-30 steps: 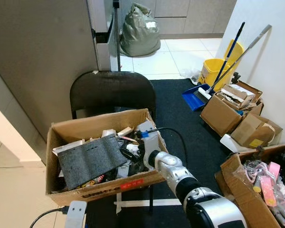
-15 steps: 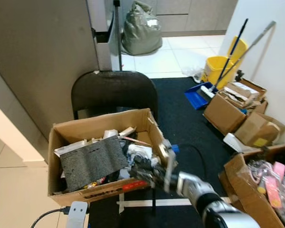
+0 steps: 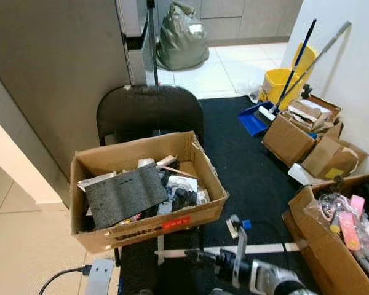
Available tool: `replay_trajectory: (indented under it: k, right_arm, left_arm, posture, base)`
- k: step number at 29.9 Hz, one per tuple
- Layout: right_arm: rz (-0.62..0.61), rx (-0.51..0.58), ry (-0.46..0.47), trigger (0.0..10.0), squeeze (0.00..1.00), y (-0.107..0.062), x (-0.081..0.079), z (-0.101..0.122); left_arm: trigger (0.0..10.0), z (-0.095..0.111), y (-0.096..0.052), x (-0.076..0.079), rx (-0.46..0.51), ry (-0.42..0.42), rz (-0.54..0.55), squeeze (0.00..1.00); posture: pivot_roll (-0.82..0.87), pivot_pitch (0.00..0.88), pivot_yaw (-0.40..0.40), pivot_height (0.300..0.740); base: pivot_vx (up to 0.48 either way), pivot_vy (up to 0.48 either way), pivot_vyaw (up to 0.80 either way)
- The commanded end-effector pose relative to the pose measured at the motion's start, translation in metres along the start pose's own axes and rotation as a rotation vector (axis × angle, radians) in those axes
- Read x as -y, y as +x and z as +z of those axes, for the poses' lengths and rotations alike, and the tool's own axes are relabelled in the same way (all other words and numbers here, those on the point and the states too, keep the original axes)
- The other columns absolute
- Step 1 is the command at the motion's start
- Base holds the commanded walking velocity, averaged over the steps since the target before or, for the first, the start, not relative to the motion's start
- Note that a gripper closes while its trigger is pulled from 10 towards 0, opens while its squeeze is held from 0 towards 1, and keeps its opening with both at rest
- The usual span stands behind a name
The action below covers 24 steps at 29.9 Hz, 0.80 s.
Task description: Picking trash to rubbish bin
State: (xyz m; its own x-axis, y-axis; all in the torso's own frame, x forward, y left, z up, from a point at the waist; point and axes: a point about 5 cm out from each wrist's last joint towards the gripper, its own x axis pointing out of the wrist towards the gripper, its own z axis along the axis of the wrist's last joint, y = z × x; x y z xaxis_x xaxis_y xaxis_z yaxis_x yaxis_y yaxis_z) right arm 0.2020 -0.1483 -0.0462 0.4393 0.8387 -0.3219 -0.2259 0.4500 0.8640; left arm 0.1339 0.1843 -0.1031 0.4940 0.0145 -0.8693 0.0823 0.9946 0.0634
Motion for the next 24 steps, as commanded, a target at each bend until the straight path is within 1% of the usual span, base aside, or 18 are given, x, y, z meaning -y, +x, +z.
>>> replay_trajectory:
  k: [1, 3, 4, 7, 11, 12, 13, 15, 16, 18, 19, 21, 22, 24]
  right_arm:
    - [-0.002, 0.007, 0.016, 10.0, 0.0, -0.002, 0.001, 0.0]
    - [-0.002, 0.002, 0.025, 10.0, 0.0, -0.003, 0.001, -0.002]
    - [-0.029, -0.016, 0.024, 10.0, 0.0, -0.004, 0.004, -0.006]
    - [-0.061, -0.026, 0.022, 10.0, 0.0, -0.005, 0.006, -0.009]
    - [-0.316, -0.055, -0.011, 10.0, 0.0, -0.016, 0.023, -0.021]
    - [-0.316, -0.055, -0.011, 10.0, 0.0, -0.016, 0.023, -0.021]
    - [-0.389, -0.054, -0.024, 10.0, 0.0, -0.021, 0.028, -0.024]
    - [-0.536, -0.049, -0.019, 10.0, 0.0, -0.032, 0.038, -0.03]
    - [-0.583, -0.053, -0.025, 10.0, 0.0, -0.036, 0.041, -0.032]
    - [-0.727, -0.087, -0.046, 10.0, 0.0, -0.05, 0.049, -0.04]
    - [-0.727, -0.087, -0.046, 10.0, 0.0, -0.05, 0.049, -0.04]
    - [-0.832, -0.131, -0.088, 10.0, 0.0, -0.06, 0.055, -0.046]
    - [-0.871, -0.17, -0.121, 10.0, 0.0, -0.064, 0.057, -0.051]
    - [-0.916, -0.22, -0.163, 10.0, 0.0, -0.068, 0.059, -0.057]
  left_arm:
    - [10.0, -0.022, -0.004, 0.005, -0.085, 0.014, -0.018, 0.0]
    - [10.0, -0.022, -0.004, 0.005, -0.085, 0.016, -0.018, 0.0]
    - [10.0, -0.021, -0.004, 0.005, -0.083, 0.018, -0.019, 0.0]
    - [10.0, -0.021, -0.004, 0.005, -0.081, 0.019, -0.019, 0.0]
    - [10.0, -0.02, -0.003, 0.006, -0.08, 0.019, -0.02, 0.0]
    - [10.0, -0.02, -0.003, 0.006, -0.08, 0.019, -0.02, 0.0]
    - [10.0, -0.02, -0.003, 0.006, -0.08, 0.018, -0.02, 0.0]
    - [10.0, -0.02, -0.003, 0.007, -0.08, 0.015, -0.02, 0.0]
    - [10.0, -0.021, -0.003, 0.007, -0.08, 0.014, -0.021, 0.0]
    - [10.0, -0.021, -0.004, 0.008, -0.082, 0.013, -0.023, 0.0]
    - [10.0, -0.021, -0.004, 0.008, -0.082, 0.013, -0.023, 0.0]
    - [10.0, -0.021, -0.004, 0.008, -0.083, 0.013, -0.025, 0.0]
    - [10.0, -0.021, -0.004, 0.009, -0.083, 0.014, -0.026, 0.0]
    - [10.0, -0.021, -0.003, 0.009, -0.083, 0.015, -0.028, 0.0]
  posture:
    - [-0.04, 0.056, 0.027, 0.74]
    - [-0.04, 0.056, 0.027, 0.74]
    - [-0.04, 0.05, 0.026, 0.74]
    - [-0.04, 0.047, 0.025, 0.74]
    - [-0.04, 0.045, 0.02, 0.74]
    - [-0.04, 0.045, 0.02, 0.74]
    - [-0.03, 0.045, 0.018, 0.74]
    - [-0.03, 0.045, 0.018, 0.74]
    - [-0.04, 0.046, 0.018, 0.74]
    - [-0.04, 0.046, 0.018, 0.74]
    - [-0.04, 0.046, 0.018, 0.74]
    - [-0.04, 0.046, 0.021, 0.74]
    - [-0.04, 0.046, 0.021, 0.74]
    - [-0.04, 0.046, 0.021, 0.74]
  base:
    - [-0.319, 0.0, 0.0]
    - [-0.322, 0.0, 0.0]
    - [-0.326, 0.0, 0.0]
    - [-0.326, 0.0, 0.0]
    - [-0.332, 0.0, 0.0]
    - [-0.337, 0.0, 0.0]
    - [-0.341, 0.0, 0.0]
    - [-0.341, 0.0, 0.0]
    - [-0.341, 0.0, 0.0]
    - [-0.341, 0.0, 0.0]
    - [-0.341, 0.0, 0.0]
    - [-0.339, 0.0, 0.0]
    - [-0.334, 0.0, 0.0]
    - [-0.341, 0.0, 0.0]
